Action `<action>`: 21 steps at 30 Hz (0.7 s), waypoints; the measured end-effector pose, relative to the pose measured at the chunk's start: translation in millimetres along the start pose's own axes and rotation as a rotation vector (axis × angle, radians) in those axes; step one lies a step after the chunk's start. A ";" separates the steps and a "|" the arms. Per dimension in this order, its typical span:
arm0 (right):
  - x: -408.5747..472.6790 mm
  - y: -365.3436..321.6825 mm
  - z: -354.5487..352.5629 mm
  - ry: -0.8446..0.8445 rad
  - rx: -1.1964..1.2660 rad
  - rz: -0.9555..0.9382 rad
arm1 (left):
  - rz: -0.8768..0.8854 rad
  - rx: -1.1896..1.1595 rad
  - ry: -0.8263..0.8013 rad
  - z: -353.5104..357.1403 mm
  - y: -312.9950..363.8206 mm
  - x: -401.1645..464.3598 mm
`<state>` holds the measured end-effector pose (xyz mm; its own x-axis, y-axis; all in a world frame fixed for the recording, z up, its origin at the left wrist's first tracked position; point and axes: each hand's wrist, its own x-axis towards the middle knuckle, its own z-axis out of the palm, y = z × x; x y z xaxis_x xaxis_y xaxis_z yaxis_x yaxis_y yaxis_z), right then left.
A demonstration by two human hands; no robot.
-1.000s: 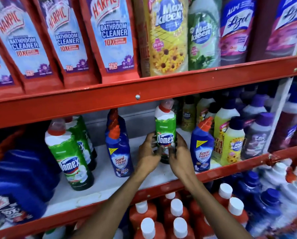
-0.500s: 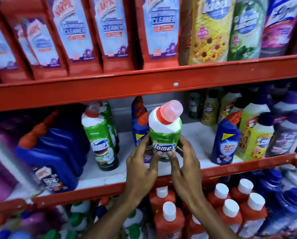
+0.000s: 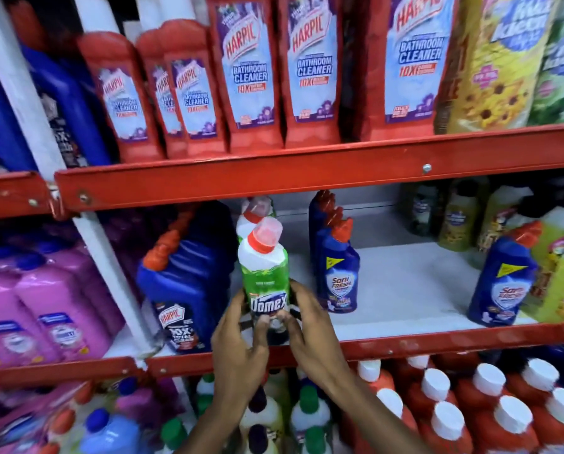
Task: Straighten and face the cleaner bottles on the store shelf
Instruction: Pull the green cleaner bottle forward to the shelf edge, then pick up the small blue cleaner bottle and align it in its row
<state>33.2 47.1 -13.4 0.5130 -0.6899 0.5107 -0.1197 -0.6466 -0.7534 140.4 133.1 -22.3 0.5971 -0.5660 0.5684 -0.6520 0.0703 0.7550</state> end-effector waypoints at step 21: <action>-31.4 28.8 -118.9 0.292 -0.691 -0.126 | 0.635 0.412 0.083 52.2 30.7 -15.4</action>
<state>-87.4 11.4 -1.9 0.3241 -0.5931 0.7370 -0.6290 -0.7170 -0.3004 86.8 101.1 -24.9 0.0717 -0.4541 0.8880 -0.9941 0.0405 0.1009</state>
